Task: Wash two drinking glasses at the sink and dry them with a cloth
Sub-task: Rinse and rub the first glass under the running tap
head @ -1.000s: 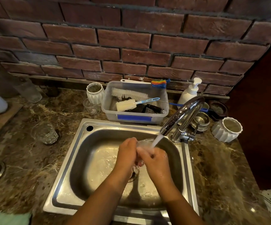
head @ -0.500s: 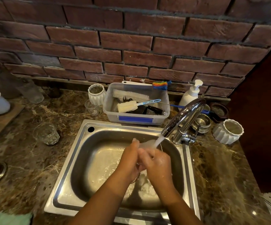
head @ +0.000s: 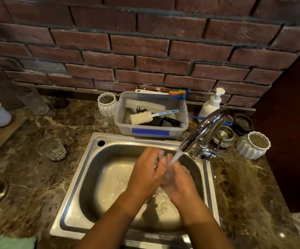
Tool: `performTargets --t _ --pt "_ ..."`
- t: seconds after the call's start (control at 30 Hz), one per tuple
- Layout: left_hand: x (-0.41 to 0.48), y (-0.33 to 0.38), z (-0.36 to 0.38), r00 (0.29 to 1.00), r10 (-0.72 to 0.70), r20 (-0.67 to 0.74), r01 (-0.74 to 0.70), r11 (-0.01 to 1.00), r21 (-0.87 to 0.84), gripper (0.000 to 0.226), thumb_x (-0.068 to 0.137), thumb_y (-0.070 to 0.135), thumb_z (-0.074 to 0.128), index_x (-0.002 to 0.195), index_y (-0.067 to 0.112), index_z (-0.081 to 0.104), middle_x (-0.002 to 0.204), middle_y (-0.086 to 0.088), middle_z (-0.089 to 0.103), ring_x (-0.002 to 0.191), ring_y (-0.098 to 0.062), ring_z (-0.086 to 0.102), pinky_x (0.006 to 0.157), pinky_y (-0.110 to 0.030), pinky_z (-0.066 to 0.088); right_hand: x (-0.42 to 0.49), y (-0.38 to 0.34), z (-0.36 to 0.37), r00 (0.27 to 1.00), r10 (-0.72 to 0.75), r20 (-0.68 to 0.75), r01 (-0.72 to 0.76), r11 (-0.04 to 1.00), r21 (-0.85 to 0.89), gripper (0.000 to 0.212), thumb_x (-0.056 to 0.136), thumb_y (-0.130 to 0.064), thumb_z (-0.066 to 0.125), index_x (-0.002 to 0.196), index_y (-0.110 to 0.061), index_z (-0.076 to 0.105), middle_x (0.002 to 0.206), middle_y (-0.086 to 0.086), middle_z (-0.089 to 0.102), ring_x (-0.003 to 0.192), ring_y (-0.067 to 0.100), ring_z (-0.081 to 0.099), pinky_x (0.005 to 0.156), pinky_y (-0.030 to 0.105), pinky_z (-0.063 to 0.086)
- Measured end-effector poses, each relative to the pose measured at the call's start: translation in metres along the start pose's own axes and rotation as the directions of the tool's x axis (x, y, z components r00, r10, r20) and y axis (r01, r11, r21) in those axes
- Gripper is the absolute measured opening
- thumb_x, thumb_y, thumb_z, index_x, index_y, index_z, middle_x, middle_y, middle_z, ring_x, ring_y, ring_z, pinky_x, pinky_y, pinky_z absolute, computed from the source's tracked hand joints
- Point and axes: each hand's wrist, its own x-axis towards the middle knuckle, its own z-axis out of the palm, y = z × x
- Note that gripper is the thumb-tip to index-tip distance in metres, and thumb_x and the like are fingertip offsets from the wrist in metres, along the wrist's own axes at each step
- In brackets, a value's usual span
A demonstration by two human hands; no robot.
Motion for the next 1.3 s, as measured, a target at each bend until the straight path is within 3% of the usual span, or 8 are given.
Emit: performTargets --t 0.1,0.3,0.53,0.73,0.87,1.0,1.13,1.3 --pt "0.005 0.015 -0.001 0.94 -0.336 0.059 0.339 0.896 -0.287 0.017 0.106 0.031 0.045 0.096 0.029 0.058 0.1 0.001 0.065 0.089 -0.012 0.065 0.069 -0.024 0.057 -0.001 0.001 0.002 0.958 -0.287 -0.015 0.257 0.877 -0.405 0.028 0.092 -0.037 0.066 0.094 -0.01 0.073 0.089 0.013 0.077 0.087 0.028 0.074 0.081 0.046 0.06" --pt "0.016 0.032 -0.018 0.473 -0.684 0.555 0.803 0.075 -0.591 0.03 0.102 0.034 0.052 0.102 0.008 0.066 0.084 -0.012 0.074 0.08 -0.024 0.07 0.066 -0.036 0.056 -0.003 0.013 -0.011 0.653 -0.625 0.429 0.603 0.085 -0.793 0.036 0.09 -0.053 0.052 0.089 -0.029 0.078 0.084 -0.007 0.076 0.085 0.01 0.067 0.084 0.037 0.054" --pt "0.001 0.005 0.002 0.963 -0.266 -0.053 0.238 0.924 -0.3 0.021 0.102 0.03 0.046 0.091 0.021 0.061 0.091 0.001 0.064 0.085 -0.013 0.063 0.07 -0.027 0.056 -0.002 0.004 0.007 0.984 -0.179 0.028 0.179 0.944 -0.277 0.019 0.09 -0.029 0.07 0.094 -0.012 0.074 0.089 0.01 0.077 0.093 0.028 0.074 0.09 0.051 0.057" --pt "0.006 0.009 -0.009 0.971 -0.187 0.152 0.207 0.971 -0.123 0.017 0.098 0.043 0.045 0.093 0.033 0.058 0.097 0.006 0.06 0.09 -0.009 0.062 0.075 -0.023 0.052 0.002 0.003 0.001 0.997 -0.071 0.001 0.07 0.975 -0.213 0.024 0.096 -0.032 0.063 0.096 -0.01 0.074 0.095 0.014 0.077 0.095 0.03 0.073 0.085 0.046 0.057" --pt "0.017 0.022 -0.009 0.607 -0.697 0.381 0.77 0.397 -0.499 0.021 0.103 0.03 0.051 0.106 0.014 0.065 0.102 -0.013 0.07 0.09 -0.025 0.067 0.073 -0.034 0.055 -0.004 0.007 0.003 0.856 -0.482 0.186 0.466 0.566 -0.68 0.021 0.094 -0.035 0.064 0.078 -0.022 0.07 0.071 -0.003 0.074 0.067 0.001 0.07 0.063 0.022 0.054" --pt "0.011 0.011 -0.023 0.437 -0.654 0.618 0.811 -0.01 -0.584 0.031 0.097 0.031 0.06 0.113 0.006 0.07 0.1 -0.018 0.074 0.089 -0.029 0.07 0.068 -0.037 0.057 -0.005 0.013 -0.006 0.701 -0.473 0.534 0.555 -0.109 -0.825 0.055 0.086 -0.064 0.033 0.101 -0.033 0.075 0.1 -0.013 0.076 0.1 0.009 0.064 0.098 0.031 0.043" --pt "0.012 0.014 -0.011 0.631 -0.717 0.295 0.723 0.408 -0.557 0.025 0.104 0.024 0.046 0.096 0.013 0.066 0.096 -0.015 0.071 0.085 -0.025 0.067 0.064 -0.035 0.054 -0.013 0.014 0.002 0.787 -0.537 0.304 0.556 0.403 -0.727 0.03 0.093 -0.044 0.057 0.086 -0.023 0.077 0.08 -0.002 0.077 0.08 0.012 0.071 0.079 0.034 0.058" --pt "0.001 0.001 -0.007 0.999 -0.001 0.034 0.002 0.999 -0.042 0.034 0.1 0.042 0.039 0.1 0.021 0.066 0.1 0.011 0.058 0.091 -0.007 0.059 0.076 -0.017 0.049 -0.006 0.003 0.002 0.997 -0.005 0.08 0.004 1.0 0.018 0.024 0.093 -0.028 0.065 0.099 -0.008 0.075 0.102 0.018 0.075 0.098 0.032 0.07 0.092 0.048 0.053"
